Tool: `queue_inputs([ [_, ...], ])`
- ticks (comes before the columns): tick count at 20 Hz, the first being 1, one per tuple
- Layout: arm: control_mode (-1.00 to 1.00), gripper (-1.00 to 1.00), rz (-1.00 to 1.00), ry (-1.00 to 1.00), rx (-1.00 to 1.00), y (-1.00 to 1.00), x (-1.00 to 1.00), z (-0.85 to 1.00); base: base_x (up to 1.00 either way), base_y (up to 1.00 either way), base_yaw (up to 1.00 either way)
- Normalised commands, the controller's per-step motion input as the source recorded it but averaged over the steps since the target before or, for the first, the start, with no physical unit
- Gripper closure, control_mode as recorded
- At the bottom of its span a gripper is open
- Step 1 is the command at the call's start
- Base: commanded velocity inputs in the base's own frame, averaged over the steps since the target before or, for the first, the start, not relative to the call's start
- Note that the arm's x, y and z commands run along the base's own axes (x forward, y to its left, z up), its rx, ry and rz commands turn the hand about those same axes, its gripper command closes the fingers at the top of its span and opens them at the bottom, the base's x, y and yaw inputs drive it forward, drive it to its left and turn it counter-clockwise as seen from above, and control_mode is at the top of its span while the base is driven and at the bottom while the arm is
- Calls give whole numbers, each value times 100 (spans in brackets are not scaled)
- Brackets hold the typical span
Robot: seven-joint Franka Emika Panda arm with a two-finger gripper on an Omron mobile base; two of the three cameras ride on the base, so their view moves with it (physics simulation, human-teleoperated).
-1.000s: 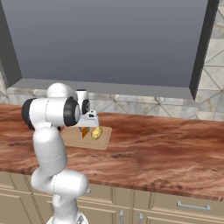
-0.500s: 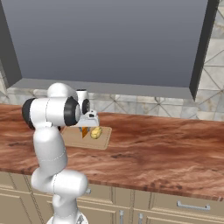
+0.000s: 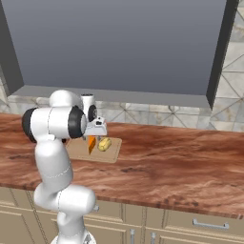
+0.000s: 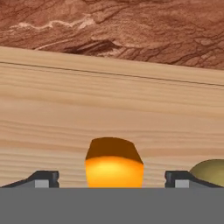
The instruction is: Retrieve the reheated potato from the microwave, then place the potato, cheese, and condiment on the cutting board.
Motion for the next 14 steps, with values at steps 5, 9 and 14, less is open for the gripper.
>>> queue_inputs([
  [5, -100, -100, 0, -9, 0, 20, -2, 40, 0, 0, 0],
  [9, -100, -100, 0, -9, 0, 32, -25, 34, 0, 0, 0],
  [14, -100, -100, 0, -4, 0, 44, -23, 28, 0, 0, 0],
])
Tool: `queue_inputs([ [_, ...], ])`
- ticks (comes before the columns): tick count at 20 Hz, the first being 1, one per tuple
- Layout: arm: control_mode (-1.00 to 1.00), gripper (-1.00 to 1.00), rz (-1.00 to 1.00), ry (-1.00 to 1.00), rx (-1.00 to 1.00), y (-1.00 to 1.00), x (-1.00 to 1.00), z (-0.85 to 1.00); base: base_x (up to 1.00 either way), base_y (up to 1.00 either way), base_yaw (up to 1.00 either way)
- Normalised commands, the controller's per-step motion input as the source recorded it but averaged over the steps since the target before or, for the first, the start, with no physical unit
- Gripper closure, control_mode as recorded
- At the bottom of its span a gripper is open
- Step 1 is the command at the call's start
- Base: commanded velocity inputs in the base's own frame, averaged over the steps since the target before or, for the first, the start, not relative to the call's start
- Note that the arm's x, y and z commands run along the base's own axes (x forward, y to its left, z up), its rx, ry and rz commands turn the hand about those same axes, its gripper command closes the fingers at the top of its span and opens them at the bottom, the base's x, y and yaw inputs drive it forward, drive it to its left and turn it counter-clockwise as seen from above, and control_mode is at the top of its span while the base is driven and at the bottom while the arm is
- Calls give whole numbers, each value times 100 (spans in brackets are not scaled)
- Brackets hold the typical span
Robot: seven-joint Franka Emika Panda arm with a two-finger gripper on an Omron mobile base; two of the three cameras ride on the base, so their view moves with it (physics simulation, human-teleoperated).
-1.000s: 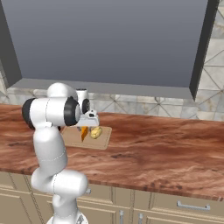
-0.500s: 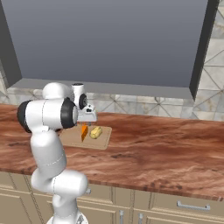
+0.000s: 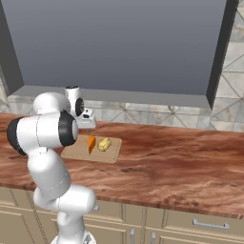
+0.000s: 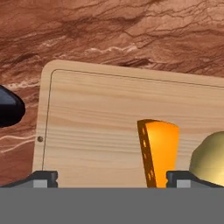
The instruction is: Retrieve the reheated potato from the microwave, then place the potato, cheese, and condiment on the cutting board.
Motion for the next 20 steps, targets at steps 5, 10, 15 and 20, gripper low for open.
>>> queue_inputs([
  [5, -100, -100, 0, -3, 2, 43, -24, 22, 0, 0, 0],
  [10, -100, -100, 1, 0, 7, 45, -2, 21, 0, 0, 0],
  [15, -100, -100, 3, 0, 9, 37, 0, 21, 0, 0, 0],
  [20, -100, -100, 7, 0, 5, 38, 2, 4, 0, 0, 0],
])
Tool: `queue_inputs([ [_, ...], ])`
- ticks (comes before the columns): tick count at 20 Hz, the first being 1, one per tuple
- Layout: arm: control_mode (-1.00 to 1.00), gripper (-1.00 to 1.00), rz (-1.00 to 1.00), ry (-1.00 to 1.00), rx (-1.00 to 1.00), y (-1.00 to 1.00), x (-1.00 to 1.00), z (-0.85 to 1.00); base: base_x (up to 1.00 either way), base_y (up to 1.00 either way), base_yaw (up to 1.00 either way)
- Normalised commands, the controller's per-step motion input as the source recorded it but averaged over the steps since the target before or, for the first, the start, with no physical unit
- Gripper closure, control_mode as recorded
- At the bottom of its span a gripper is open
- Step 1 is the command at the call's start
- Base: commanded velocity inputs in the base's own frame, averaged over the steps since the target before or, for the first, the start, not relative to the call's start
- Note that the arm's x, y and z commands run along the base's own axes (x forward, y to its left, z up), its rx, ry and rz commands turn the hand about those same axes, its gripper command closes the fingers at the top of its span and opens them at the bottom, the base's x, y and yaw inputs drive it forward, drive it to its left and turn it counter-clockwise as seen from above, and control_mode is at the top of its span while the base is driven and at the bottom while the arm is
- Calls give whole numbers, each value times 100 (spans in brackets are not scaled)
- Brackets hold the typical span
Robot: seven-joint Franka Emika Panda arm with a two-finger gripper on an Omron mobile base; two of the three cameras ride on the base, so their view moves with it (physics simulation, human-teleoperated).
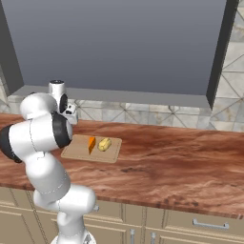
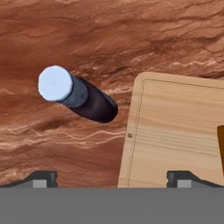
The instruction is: Retrieve the reheated potato from the microwave, then place the potato, cheese, and condiment on the cutting board.
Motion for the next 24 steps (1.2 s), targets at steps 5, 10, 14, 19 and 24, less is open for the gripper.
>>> queue_inputs([
  [5, -100, -100, 17, -9, 0, 32, 4, -3, 0, 0, 0],
  [10, -100, -100, 16, -13, 0, 21, 10, -1, 0, 0, 0],
  [14, -100, -100, 4, -6, 0, 10, 14, -3, 0, 0, 0],
  [19, -100, -100, 0, -5, 0, 6, 20, -8, 0, 0, 0],
  [24, -100, -100, 0, 0, 0, 6, 22, -9, 0, 0, 0],
])
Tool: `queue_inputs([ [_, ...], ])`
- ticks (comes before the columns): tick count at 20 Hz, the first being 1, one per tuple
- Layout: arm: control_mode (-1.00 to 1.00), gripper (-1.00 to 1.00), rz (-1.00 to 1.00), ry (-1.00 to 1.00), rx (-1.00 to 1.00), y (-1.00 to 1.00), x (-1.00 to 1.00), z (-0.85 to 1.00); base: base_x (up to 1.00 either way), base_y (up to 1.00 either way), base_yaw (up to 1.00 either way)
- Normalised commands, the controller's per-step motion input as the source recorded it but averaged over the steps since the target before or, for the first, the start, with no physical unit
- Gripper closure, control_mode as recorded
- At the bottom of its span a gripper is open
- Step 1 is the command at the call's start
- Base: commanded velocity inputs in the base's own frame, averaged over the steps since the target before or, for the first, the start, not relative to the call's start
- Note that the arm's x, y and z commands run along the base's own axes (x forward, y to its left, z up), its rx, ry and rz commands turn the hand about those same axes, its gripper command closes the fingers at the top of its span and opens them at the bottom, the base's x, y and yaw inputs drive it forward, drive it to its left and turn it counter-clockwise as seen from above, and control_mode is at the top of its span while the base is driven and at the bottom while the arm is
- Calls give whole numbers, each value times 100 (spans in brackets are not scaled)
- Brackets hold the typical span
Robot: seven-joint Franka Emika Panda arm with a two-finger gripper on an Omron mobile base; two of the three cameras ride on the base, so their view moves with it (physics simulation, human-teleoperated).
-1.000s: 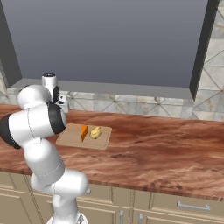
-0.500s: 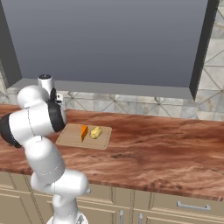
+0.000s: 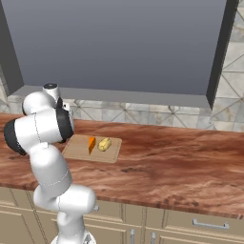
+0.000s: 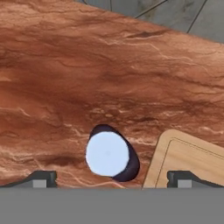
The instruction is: Retrieve the reheated potato from the microwave, then place the potato, cheese, and condiment on the cutting board.
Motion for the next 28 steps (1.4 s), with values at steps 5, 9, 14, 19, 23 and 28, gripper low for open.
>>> queue_inputs([
  [5, -100, -100, 0, 0, 1, 8, 14, -6, 0, 0, 0],
  [9, -100, -100, 0, 0, 0, 8, 1, -2, 0, 0, 0],
  [14, -100, -100, 0, 0, 0, 7, 4, -8, 0, 0, 0],
  [19, -100, -100, 0, 0, 0, 0, 1, -9, 0, 0, 0],
  [23, -100, -100, 0, -1, 0, 0, 0, -2, 0, 0, 0],
  [28, -100, 100, 0, -2, 0, 0, 0, 0, 0, 0, 0],
])
